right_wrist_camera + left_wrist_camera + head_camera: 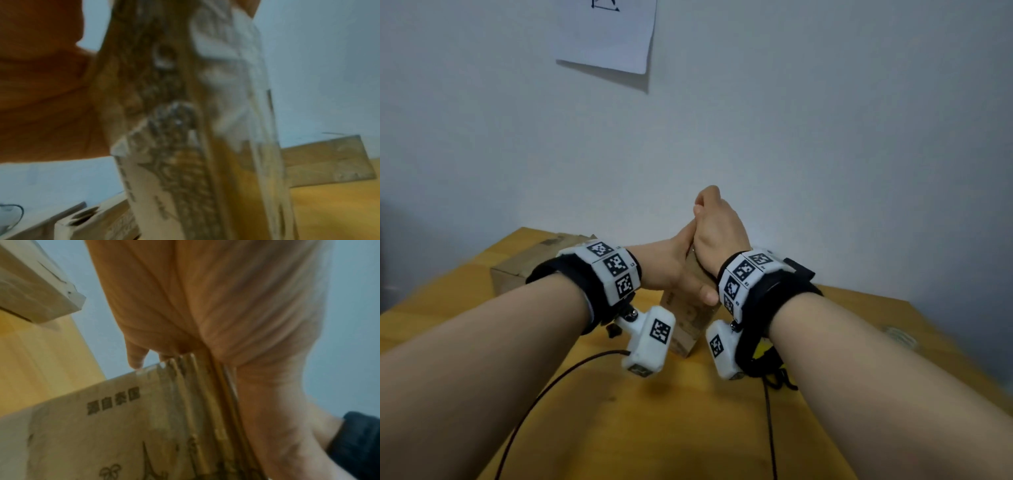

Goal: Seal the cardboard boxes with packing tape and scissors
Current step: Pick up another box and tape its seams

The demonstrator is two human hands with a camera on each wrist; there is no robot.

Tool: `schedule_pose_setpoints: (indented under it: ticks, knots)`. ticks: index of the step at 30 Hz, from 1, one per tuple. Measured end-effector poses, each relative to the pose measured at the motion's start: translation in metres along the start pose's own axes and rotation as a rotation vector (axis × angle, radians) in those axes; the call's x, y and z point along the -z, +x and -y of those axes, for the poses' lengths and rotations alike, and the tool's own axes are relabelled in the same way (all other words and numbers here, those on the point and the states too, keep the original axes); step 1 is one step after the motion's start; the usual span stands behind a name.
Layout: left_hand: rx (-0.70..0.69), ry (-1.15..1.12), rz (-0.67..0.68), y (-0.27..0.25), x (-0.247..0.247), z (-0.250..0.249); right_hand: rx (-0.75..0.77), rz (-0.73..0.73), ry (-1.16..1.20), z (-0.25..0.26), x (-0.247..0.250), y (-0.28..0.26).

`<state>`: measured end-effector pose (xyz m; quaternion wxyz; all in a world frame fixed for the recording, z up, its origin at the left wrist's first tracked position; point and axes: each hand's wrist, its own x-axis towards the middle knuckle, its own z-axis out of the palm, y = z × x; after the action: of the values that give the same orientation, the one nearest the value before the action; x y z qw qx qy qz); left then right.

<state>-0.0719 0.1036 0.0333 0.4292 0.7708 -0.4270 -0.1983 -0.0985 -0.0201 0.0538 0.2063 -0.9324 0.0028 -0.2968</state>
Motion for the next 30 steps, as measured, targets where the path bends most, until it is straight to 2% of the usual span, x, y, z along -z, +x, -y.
schedule_pose_setpoints:
  ticks: [2, 5, 9, 11, 16, 19, 21, 24, 26, 28, 30]
  knots:
    - [0.023, -0.008, 0.013, -0.001, 0.004, 0.003, 0.035, 0.038, 0.042, -0.003, 0.007, 0.0]
    - [0.089, -0.07, 0.017, -0.004, 0.013, 0.008, -0.008, 0.106, 0.004, -0.015, 0.005, 0.002]
    - [0.205, -0.136, -0.023, -0.006, 0.017, 0.013, -0.217, 0.199, 0.012, -0.019, -0.003, 0.002]
    - [0.221, -0.188, -0.035, -0.008, 0.018, 0.017, -0.196, 0.179, 0.066, -0.019, -0.005, 0.004]
    - [0.195, -0.288, -0.101, -0.021, 0.024, 0.032, -0.006, 0.121, 0.192, -0.022, -0.019, -0.005]
    - [0.15, -0.479, -0.147, -0.024, 0.024, 0.041, -0.025, 0.053, 0.316, -0.015, -0.016, -0.003]
    - [0.133, -0.569, -0.14, -0.024, 0.019, 0.052, -0.048, 0.054, 0.263, -0.009, -0.021, -0.005]
    - [0.212, -0.56, -0.071, -0.026, 0.009, 0.067, -0.163, 0.204, 0.019, -0.004, -0.033, -0.012]
    - [0.291, -0.463, -0.043, -0.03, 0.008, 0.07, -0.253, 0.342, -0.092, -0.005, -0.041, -0.024]
    - [0.389, -0.338, 0.002, -0.031, 0.009, 0.073, -0.235, 0.529, -0.233, -0.007, -0.062, -0.048]
    - [0.476, -0.256, 0.018, -0.033, 0.01, 0.075, -0.2, 0.597, -0.336, -0.012, -0.089, -0.07]
